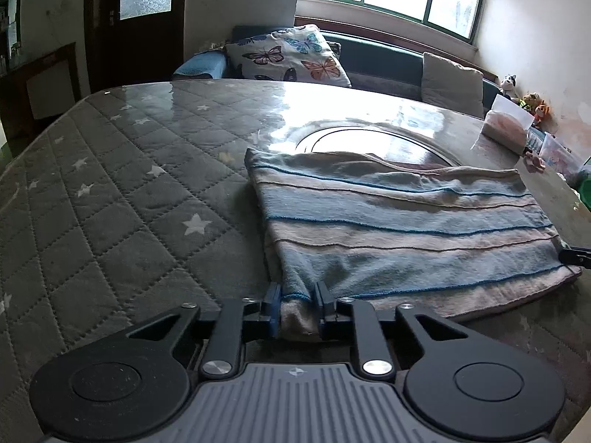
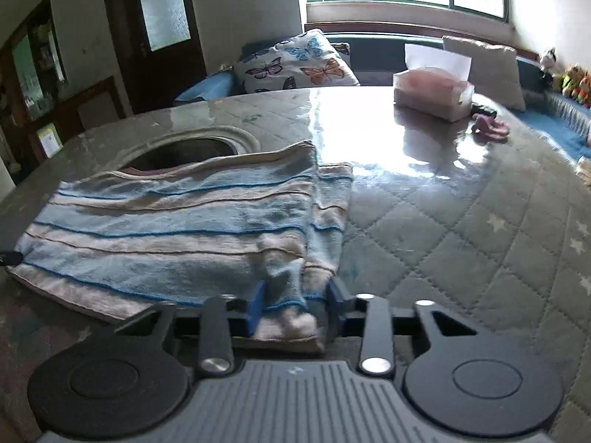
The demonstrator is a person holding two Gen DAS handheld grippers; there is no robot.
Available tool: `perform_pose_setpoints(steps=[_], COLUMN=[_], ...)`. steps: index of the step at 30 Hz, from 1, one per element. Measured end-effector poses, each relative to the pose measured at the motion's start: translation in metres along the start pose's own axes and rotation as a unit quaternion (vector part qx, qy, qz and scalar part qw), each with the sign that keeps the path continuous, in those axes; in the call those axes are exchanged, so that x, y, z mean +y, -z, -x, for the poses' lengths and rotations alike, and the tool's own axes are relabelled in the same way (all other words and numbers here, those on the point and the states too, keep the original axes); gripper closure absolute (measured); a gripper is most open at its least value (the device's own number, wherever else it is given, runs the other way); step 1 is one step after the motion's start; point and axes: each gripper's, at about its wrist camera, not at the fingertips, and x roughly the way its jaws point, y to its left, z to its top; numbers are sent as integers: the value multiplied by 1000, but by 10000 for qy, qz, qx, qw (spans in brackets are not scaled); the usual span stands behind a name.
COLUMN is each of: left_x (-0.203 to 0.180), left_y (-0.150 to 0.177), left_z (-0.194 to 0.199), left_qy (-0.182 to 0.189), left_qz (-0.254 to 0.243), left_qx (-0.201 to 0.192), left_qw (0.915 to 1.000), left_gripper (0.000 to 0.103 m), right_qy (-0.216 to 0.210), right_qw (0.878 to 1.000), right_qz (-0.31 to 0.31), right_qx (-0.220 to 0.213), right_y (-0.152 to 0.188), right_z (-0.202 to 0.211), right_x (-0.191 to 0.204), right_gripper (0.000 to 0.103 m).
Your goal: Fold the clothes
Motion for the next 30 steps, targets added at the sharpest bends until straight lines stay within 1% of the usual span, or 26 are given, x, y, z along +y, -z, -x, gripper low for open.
perform_pose_setpoints(steps=[1, 2, 4, 7, 13, 14, 15, 16, 17, 20, 21, 23, 26, 28, 29, 30], left_x=[0, 0, -1, -4, -10, -10, -10, -10, -9, -7, -6, -2, 1, 3, 5, 8], left_y=[1, 2, 4, 11, 39, 42, 43, 44, 42, 31, 27, 16, -1, -13, -18, -22], left_z=[1, 3, 7, 18, 49, 54, 57, 60, 62, 66, 67, 67, 59, 49, 43, 37], left_qy=[15, 41, 85, 157, 283, 296, 295, 282, 252, 99, 46, -41, -139, -236, -278, -316], left_qz=[10, 27, 23, -69, -200, -196, -205, -222, -249, -333, -341, -295, -245, -217, -179, -130], left_qx=[8, 24, 57, 113, 325, 340, 339, 326, 299, 159, 89, -89, -290, -375, -396, -401], left_qw=[10000, 10000, 9999, 9998, 9989, 9988, 9988, 9988, 9989, 9993, 9994, 9995, 9992, 9988, 9987, 9986], left_gripper=[89, 91, 92, 92, 92, 91, 88, 87, 87, 82, 78, 76, 75, 71, 66, 65], right_qy=[-24, -46, -52, -82, -73, -76, -69, -62, -54, 49, 52, 54, 23, 43, 71, 89], right_qw=[10000, 10000, 10000, 9999, 9997, 9997, 9996, 9995, 9994, 9995, 9996, 9997, 9996, 9993, 9991, 9990], right_qz=[-26, -50, -62, -118, 104, 107, 121, 136, 150, 273, 261, 230, 210, 276, 322, 352], right_qx=[-9, -19, -47, -48, 188, 222, 253, 283, 314, 146, 63, -105, -212, -258, -270, -276], right_y=[0, 1, 1, 2, 20, 22, 24, 26, 28, 24, 18, 6, -9, -20, -25, -30], right_z=[1, 1, 4, 11, 39, 43, 47, 52, 56, 66, 65, 63, 48, 32, 23, 14], right_x=[0, 0, -1, -5, -8, -8, -8, -9, -9, -8, -9, -11, -10, -8, -6, -5], right_gripper=[80, 81, 91, 96, 96, 96, 94, 89, 88, 86, 85, 85, 80, 73, 73, 73])
